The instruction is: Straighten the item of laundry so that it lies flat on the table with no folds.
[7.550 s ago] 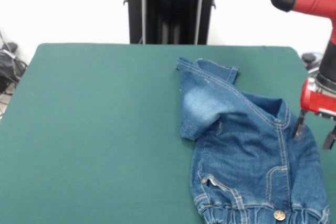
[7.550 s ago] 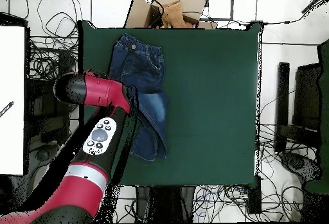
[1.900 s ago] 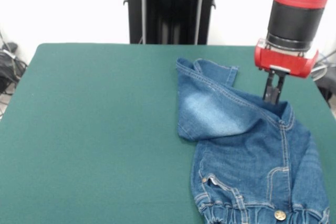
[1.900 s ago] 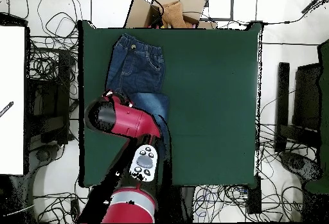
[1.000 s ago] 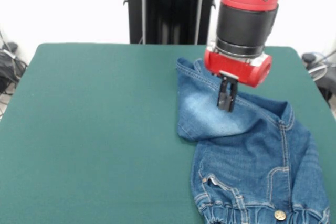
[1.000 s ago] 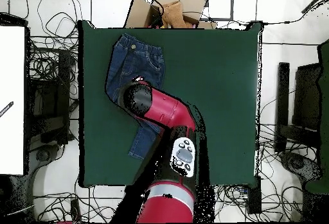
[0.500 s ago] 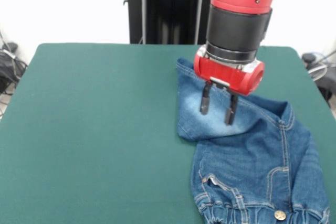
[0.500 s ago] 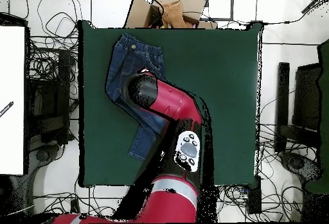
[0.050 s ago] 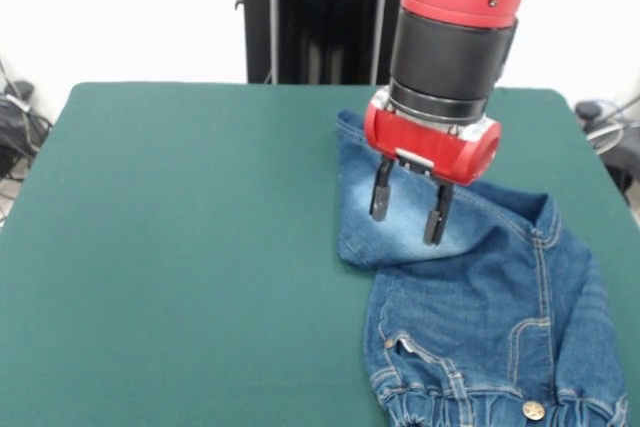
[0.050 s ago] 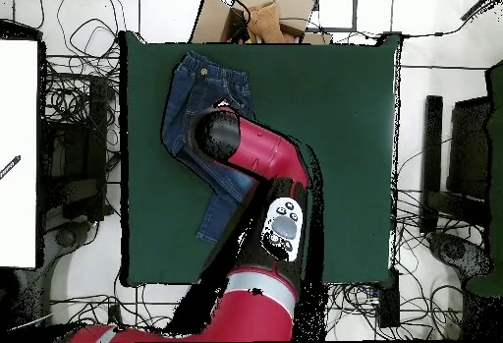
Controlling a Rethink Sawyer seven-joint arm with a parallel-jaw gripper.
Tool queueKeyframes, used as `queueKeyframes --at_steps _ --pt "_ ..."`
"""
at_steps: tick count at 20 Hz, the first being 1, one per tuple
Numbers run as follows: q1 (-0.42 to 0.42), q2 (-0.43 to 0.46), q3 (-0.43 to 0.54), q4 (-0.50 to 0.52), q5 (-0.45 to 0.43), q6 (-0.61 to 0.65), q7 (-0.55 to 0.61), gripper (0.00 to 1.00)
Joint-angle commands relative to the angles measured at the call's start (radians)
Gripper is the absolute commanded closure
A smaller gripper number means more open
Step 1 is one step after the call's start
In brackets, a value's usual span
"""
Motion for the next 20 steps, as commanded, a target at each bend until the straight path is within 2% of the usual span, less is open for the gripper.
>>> queueKeyframes --at_steps 1,8,20 --pt "0.020 0.055 0.006 -0.016 -0.064 0.095 0.117 0.00" --pt "0.013 0.097 0.032 -0.021 -0.065 0.036 0.096 0.00" --pt "-0.022 0.125 0.066 -0.061 -0.063 0.063 0.060 0.00"
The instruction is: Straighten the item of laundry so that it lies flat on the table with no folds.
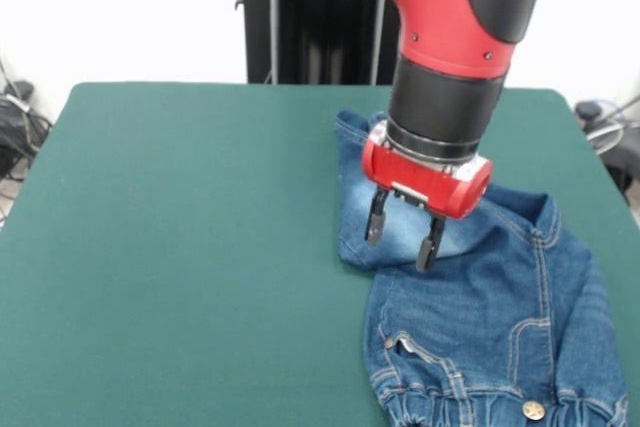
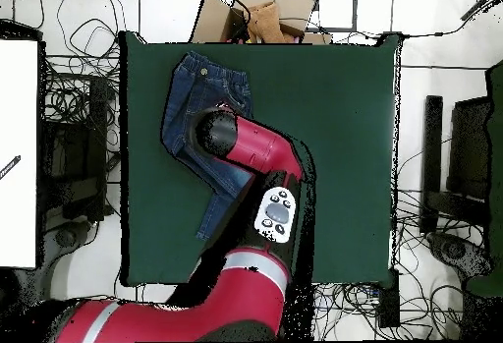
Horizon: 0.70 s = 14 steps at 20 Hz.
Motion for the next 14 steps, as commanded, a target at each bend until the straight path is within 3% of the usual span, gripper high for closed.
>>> queueKeyframes --at_steps 1,14 --pt "-0.035 0.038 0.085 -0.012 -0.063 0.067 0.055 0.00" --pt "-0.020 0.073 0.060 -0.093 -0.100 0.155 0.058 0.00"
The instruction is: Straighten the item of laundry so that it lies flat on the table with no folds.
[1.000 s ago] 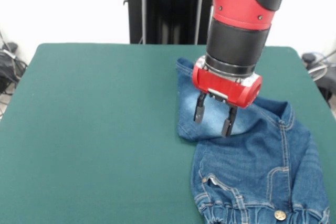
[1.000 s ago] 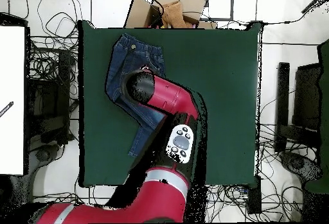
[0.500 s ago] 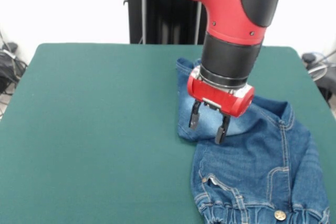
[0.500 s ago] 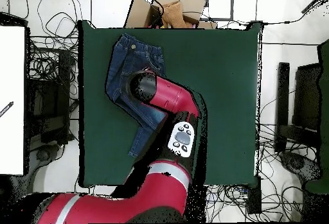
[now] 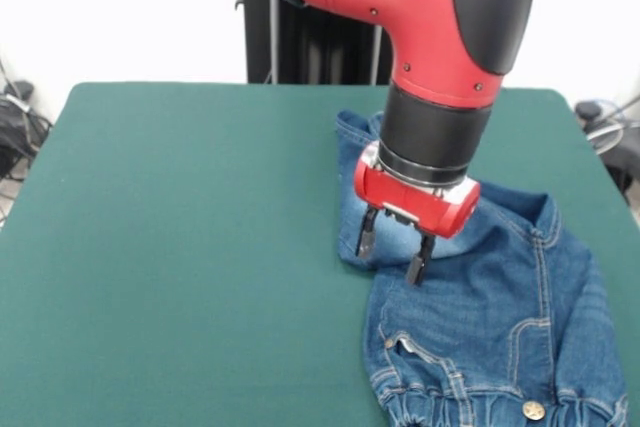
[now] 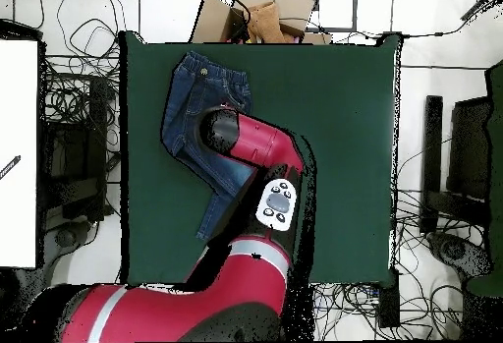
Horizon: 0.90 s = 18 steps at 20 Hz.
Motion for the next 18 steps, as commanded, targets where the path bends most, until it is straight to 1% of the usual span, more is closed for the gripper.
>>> queueKeyframes --at_steps 1,5,10,16,18 --pt "-0.016 0.025 0.066 -0.040 -0.062 0.127 0.049 0.00" --pt "-0.057 0.048 0.119 -0.035 -0.084 0.083 0.000 0.00" --pt "-0.071 0.060 0.154 -0.035 -0.110 0.071 -0.010 0.00" --pt "-0.058 0.045 0.172 0.016 -0.120 0.041 0.026 0.00" --pt "-0.040 0.036 0.157 0.014 -0.116 0.060 0.051 0.00"
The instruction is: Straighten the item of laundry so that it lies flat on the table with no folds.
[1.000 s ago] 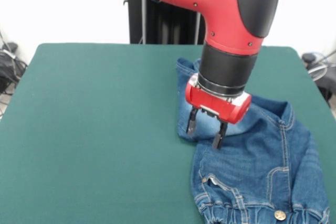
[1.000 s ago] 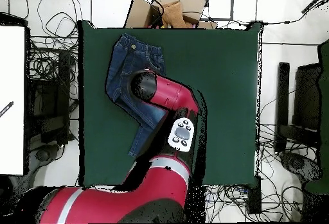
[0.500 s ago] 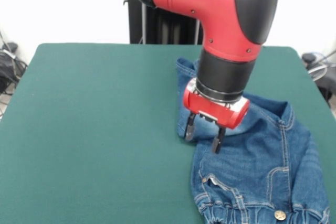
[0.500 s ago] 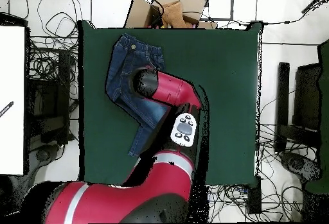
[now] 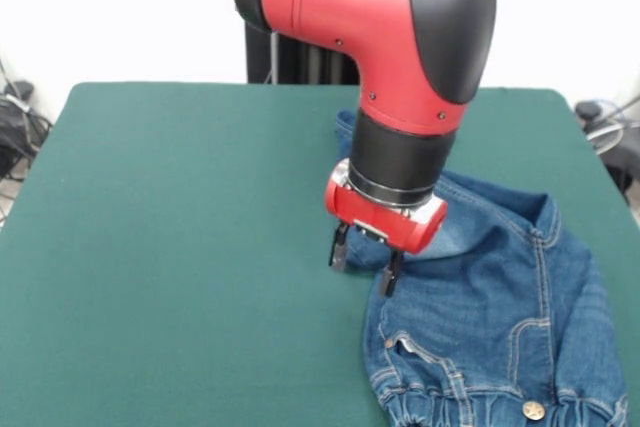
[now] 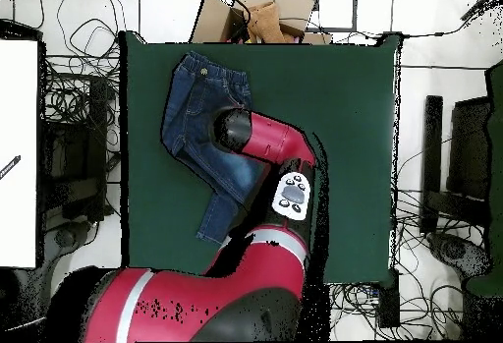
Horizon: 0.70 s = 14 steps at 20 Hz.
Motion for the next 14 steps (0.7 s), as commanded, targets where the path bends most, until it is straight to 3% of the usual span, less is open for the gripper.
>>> queueKeyframes --at_steps 1,14 --pt "0.022 -0.005 0.129 0.057 -0.042 0.041 0.063 0.00" --pt "0.092 -0.078 0.085 0.105 0.002 0.063 0.160 0.00"
